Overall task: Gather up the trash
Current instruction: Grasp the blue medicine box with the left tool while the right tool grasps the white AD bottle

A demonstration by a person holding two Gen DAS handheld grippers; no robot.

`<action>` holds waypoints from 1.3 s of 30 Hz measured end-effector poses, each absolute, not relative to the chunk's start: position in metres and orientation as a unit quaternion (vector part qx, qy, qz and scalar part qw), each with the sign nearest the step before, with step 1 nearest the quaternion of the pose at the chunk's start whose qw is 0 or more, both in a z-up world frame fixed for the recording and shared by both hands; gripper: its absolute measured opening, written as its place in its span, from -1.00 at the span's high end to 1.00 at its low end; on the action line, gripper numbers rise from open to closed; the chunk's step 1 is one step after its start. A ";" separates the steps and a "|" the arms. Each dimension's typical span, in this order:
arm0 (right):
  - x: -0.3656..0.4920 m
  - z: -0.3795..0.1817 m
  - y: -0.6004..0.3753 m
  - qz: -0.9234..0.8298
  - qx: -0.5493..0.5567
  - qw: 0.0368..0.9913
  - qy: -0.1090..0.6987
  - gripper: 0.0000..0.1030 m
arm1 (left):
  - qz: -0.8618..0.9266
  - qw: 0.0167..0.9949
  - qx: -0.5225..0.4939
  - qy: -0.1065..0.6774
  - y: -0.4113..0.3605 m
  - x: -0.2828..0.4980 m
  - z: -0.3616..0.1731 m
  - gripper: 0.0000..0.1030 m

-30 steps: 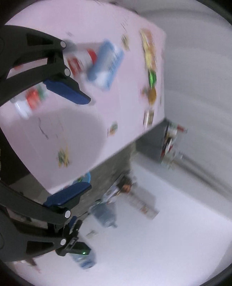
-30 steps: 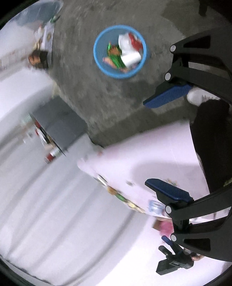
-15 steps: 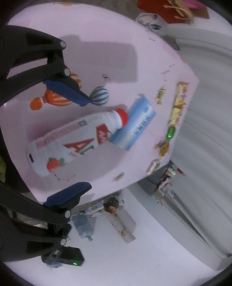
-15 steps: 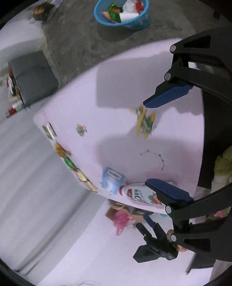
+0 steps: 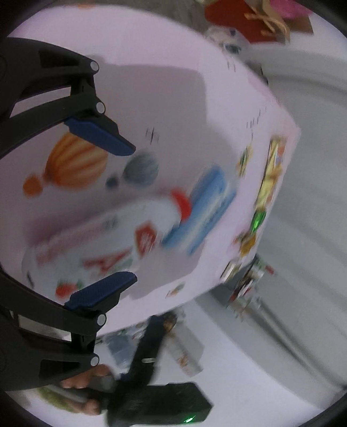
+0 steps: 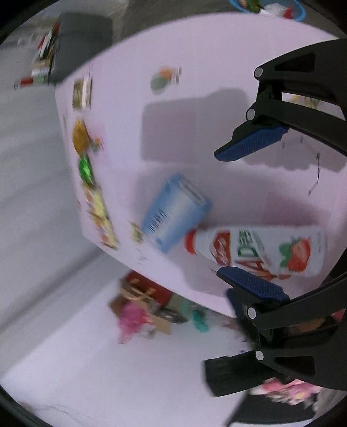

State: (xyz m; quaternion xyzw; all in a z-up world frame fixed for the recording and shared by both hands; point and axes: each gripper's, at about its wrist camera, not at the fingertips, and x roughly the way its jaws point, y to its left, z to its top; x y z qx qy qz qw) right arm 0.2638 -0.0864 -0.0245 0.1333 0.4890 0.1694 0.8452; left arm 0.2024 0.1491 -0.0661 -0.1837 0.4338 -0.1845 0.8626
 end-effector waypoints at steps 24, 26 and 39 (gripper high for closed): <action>0.176 -0.070 -0.129 0.114 0.138 0.827 0.533 -0.12 | -0.150 0.796 -0.279 0.515 0.108 0.298 -0.085 -0.63; 0.169 -0.071 -0.150 0.090 0.156 0.832 0.525 -0.12 | -0.122 0.790 -0.294 0.523 0.099 0.309 -0.090 -0.63; 0.150 -0.077 -0.208 0.038 0.223 0.847 0.481 -0.12 | 0.042 0.840 -0.205 0.500 0.055 0.356 -0.096 -0.63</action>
